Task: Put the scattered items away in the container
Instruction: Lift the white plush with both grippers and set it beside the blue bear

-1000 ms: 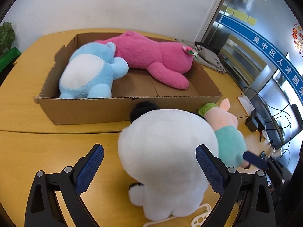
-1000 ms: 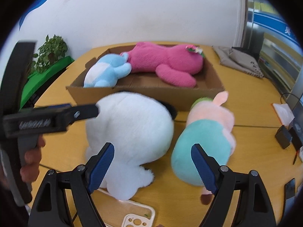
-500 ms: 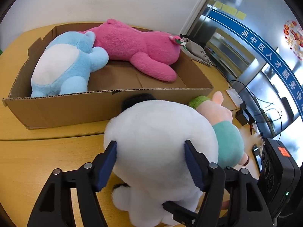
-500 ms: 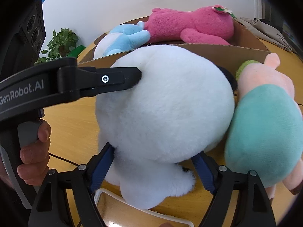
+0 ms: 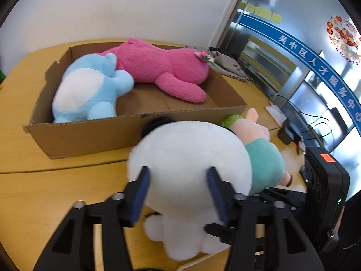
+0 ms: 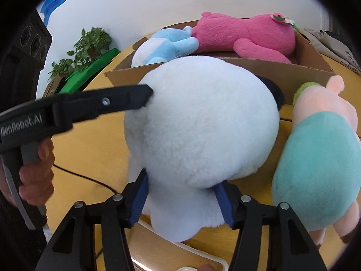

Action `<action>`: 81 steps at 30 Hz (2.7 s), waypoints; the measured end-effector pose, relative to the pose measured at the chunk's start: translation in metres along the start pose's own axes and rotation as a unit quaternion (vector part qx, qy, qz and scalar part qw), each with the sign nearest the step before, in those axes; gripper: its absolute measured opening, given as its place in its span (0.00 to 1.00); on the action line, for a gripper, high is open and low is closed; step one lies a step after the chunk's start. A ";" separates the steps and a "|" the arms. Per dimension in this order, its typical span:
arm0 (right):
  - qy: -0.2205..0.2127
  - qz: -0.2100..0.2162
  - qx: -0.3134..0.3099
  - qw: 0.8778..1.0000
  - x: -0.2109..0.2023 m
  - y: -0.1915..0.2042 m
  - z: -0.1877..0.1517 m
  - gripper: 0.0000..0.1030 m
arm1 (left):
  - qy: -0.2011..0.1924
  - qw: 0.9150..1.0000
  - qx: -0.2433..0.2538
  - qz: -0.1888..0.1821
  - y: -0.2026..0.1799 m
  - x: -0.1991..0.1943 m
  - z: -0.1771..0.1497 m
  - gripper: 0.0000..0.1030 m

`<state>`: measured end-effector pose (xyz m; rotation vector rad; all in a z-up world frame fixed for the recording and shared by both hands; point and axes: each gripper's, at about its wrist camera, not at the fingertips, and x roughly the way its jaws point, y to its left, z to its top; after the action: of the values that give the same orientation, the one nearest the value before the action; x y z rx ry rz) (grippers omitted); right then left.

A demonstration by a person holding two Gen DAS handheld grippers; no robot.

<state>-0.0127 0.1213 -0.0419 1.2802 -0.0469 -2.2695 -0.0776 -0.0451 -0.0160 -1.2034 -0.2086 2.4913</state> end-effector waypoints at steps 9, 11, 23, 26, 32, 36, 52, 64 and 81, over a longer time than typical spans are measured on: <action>0.027 -0.008 -0.047 0.999 0.007 0.000 0.005 0.65 | 0.050 0.992 -0.014 -0.111 0.028 0.053 0.011 1.00; 0.025 -0.008 -0.047 0.999 0.006 -0.001 0.004 0.64 | 0.054 0.987 -0.032 -0.149 0.033 0.058 0.007 0.96; -0.027 -0.008 -0.067 0.997 -0.029 0.018 0.009 0.46 | -0.018 0.991 0.012 -0.132 0.004 -0.019 0.000 0.71; -0.056 -0.005 -0.081 0.995 -0.048 0.025 0.022 0.44 | -0.047 0.992 0.011 -0.120 0.000 -0.039 0.019 0.70; -0.091 -0.023 -0.130 0.987 -0.069 0.026 0.081 0.42 | -0.086 0.991 -0.005 -0.105 0.008 -0.044 0.083 0.70; -0.101 -0.033 -0.156 0.982 -0.072 0.017 0.130 0.38 | -0.104 0.990 -0.021 -0.095 0.017 -0.030 0.127 0.70; 0.001 -0.047 -0.139 0.989 0.062 -0.054 0.189 0.33 | -0.018 0.998 -0.049 -0.033 0.062 0.128 0.157 0.73; 0.020 -0.068 -0.058 0.996 0.055 -0.056 0.154 0.76 | -0.027 0.998 -0.026 0.040 0.054 0.082 0.115 0.79; -0.013 -0.120 0.021 0.992 0.024 -0.027 0.084 0.71 | 0.010 0.995 -0.009 0.097 0.039 0.038 0.019 0.77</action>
<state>-0.1020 0.1152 -0.0215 1.3401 0.0536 -2.5004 -0.1244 -0.0655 -0.0427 -1.3115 -0.1143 2.6471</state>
